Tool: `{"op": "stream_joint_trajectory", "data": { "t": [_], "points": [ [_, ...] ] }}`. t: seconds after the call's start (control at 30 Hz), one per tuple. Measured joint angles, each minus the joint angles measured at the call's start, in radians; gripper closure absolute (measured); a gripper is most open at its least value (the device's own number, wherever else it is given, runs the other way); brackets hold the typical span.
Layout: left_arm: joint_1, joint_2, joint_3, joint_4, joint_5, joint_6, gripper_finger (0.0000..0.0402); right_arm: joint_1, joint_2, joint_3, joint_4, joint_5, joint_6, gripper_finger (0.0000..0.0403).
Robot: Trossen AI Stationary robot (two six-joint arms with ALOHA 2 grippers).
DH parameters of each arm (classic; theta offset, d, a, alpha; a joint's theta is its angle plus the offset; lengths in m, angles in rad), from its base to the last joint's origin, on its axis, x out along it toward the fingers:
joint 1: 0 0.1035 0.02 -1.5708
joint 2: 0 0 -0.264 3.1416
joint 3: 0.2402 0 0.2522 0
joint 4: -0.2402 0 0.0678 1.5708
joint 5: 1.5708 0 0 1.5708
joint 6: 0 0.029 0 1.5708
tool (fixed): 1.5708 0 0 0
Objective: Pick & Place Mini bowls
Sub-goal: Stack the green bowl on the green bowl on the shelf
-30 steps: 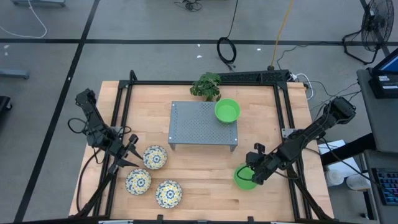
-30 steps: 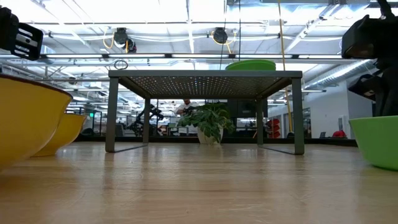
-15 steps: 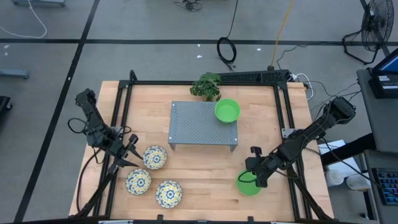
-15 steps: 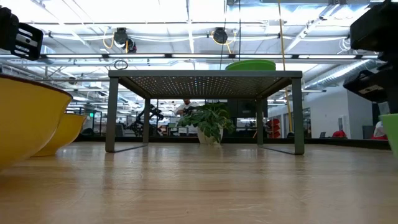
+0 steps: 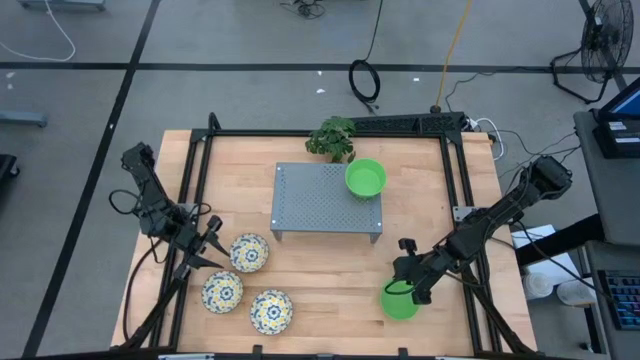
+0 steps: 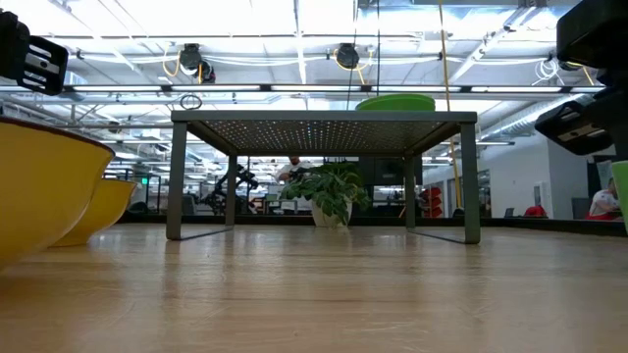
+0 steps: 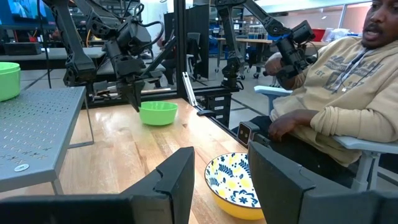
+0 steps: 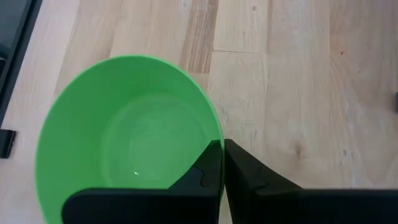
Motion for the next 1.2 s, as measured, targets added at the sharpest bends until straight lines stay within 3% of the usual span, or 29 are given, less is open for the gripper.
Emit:
{"op": "stream_joint_trajectory", "data": {
  "t": [0.27, 0.6, 1.2],
  "points": [
    [0.000, 0.000, 0.000, 0.000, 0.000, 0.000, 0.0249, 0.000, 0.000, 0.000, 0.015, -0.001, -0.020, 0.0402],
    [0.000, 0.000, 0.000, 0.000, 0.000, 0.000, 0.0249, 0.000, 0.000, 0.000, 0.194, -0.103, -0.145, 0.0402],
    [0.000, 0.000, 0.000, 0.000, 0.000, 0.000, 0.0249, -0.025, -0.029, 0.000, 0.406, -0.103, -0.258, 0.0402]
  ]
}}
